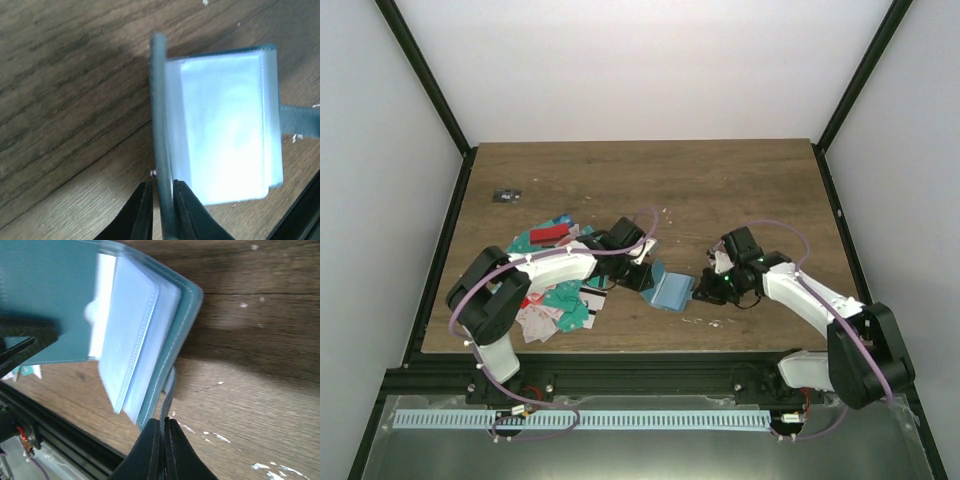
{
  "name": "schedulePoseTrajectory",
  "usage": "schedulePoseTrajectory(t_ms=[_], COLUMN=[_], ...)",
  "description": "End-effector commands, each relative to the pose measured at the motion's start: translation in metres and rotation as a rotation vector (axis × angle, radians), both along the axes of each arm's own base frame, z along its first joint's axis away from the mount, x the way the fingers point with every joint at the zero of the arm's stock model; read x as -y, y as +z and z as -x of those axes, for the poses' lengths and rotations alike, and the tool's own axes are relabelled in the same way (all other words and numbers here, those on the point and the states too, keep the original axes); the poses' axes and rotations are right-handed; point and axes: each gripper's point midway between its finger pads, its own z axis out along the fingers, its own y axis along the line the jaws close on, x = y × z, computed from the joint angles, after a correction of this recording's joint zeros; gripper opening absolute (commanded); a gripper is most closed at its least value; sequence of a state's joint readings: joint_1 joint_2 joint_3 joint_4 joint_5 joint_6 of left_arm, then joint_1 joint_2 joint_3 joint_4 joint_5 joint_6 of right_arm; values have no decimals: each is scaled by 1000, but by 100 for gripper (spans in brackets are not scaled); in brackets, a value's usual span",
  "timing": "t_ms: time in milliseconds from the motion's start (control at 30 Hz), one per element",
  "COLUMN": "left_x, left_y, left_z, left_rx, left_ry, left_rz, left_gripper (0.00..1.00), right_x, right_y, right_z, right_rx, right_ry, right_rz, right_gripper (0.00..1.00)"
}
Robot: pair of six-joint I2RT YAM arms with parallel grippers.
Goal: Put the credit cards into the card holder
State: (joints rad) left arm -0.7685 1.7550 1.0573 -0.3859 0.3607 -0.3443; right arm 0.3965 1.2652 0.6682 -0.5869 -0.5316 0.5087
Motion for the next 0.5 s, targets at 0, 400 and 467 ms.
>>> schedulePoseTrajectory(t_ms=[0, 400, 467], left_x=[-6, -12, -14], left_y=[-1, -6, -6], left_z=[6, 24, 25], left_rx=[-15, -177, -193], left_ry=[26, 195, 219], left_rz=[0, 55, 42], left_gripper=[11, 5, 5], right_x=[9, 20, 14], right_y=[-9, -1, 10], right_z=[-8, -35, -35], right_rx=[-23, -8, 4], right_ry=[-41, -78, -56], right_rz=[90, 155, 119], right_gripper=[1, 19, 22])
